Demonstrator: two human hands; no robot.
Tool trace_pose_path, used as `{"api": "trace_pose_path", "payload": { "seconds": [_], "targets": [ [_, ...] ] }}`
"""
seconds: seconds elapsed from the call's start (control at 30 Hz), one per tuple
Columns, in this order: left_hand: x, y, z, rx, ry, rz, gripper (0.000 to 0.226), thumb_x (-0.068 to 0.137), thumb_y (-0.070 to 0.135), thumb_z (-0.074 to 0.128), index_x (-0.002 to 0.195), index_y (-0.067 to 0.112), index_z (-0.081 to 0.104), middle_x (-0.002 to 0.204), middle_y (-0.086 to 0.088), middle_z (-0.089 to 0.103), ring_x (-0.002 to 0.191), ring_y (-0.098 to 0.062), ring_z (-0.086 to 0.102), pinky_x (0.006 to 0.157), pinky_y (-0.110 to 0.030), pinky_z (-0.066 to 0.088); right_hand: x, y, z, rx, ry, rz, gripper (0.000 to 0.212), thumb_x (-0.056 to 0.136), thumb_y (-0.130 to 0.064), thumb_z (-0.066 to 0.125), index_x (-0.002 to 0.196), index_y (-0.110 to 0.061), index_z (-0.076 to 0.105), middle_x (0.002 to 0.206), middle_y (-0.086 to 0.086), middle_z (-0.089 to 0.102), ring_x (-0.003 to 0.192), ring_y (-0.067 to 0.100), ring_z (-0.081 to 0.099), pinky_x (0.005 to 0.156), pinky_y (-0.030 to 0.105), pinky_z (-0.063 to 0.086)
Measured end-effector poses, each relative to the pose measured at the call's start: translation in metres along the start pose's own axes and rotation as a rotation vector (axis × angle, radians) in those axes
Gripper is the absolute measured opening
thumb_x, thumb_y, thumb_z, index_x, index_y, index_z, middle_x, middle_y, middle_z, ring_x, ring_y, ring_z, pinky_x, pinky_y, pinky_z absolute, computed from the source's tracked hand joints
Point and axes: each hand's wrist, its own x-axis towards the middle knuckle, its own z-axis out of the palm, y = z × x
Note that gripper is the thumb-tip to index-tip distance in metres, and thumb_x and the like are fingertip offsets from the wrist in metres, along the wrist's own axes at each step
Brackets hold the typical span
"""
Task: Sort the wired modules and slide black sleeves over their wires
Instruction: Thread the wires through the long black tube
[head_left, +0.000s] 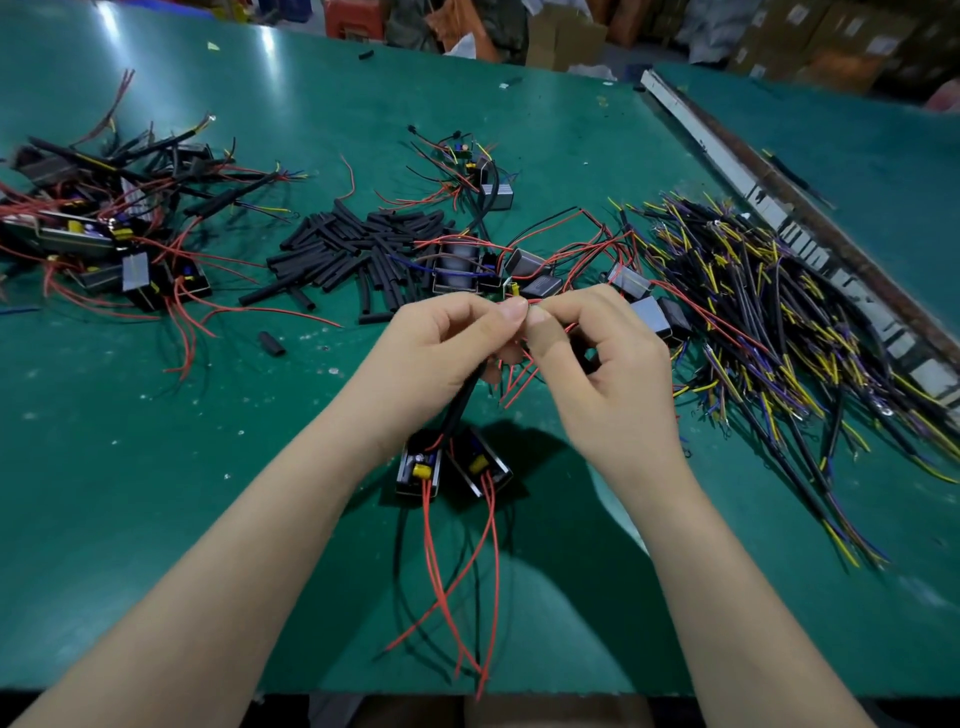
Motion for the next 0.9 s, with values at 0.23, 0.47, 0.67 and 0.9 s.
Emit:
{"api": "trace_pose_path", "payload": {
  "seconds": [0.23, 0.47, 0.67, 0.9],
  "targets": [
    [-0.003, -0.008, 0.003, 0.712, 0.103, 0.461, 0.020, 0.097, 0.019, 0.043, 0.088, 0.006, 0.055, 0.079, 0.001, 0.045, 0.069, -0.007, 0.036, 0.064, -0.013, 0.031, 0.001, 0.000, 0.001, 0.031, -0.060, 0.087, 0.016, 0.091, -0.016, 0.055, 0.078, -0.023, 0.063, 0.072, -0.015, 0.053, 0.070, -0.001, 0.047, 0.068, 0.018, 0.036],
    [-0.002, -0.008, 0.003, 0.618, 0.149, 0.404, 0.019, 0.095, 0.018, 0.043, 0.085, 0.006, 0.052, 0.078, -0.001, 0.048, 0.070, -0.008, 0.034, 0.064, -0.016, 0.029, 0.004, 0.005, -0.007, -0.040, -0.154, 0.009, 0.009, 0.089, -0.024, 0.063, 0.089, -0.018, 0.070, 0.080, -0.014, 0.059, 0.073, -0.001, 0.052, 0.069, 0.017, 0.042],
    [0.000, -0.015, 0.009, 0.636, 0.290, 0.355, 0.022, 0.097, 0.013, 0.047, 0.076, 0.011, 0.042, 0.069, 0.009, 0.037, 0.066, -0.011, 0.029, 0.061, -0.024, 0.022, 0.000, 0.005, 0.001, -0.359, -0.044, -0.178, 0.008, 0.085, -0.015, 0.065, 0.087, -0.013, 0.072, 0.081, -0.003, 0.064, 0.076, 0.021, 0.059, 0.059, 0.037, 0.050],
    [0.004, -0.015, 0.003, 0.674, 0.098, 0.232, 0.023, 0.096, 0.016, 0.047, 0.078, 0.003, 0.051, 0.064, 0.007, 0.040, 0.060, -0.009, 0.036, 0.058, -0.026, 0.022, -0.002, 0.005, 0.003, -0.606, 0.120, -0.285, 0.007, 0.084, -0.019, 0.068, 0.083, -0.023, 0.074, 0.080, -0.006, 0.066, 0.076, 0.022, 0.057, 0.053, 0.027, 0.036]
  ]
}}
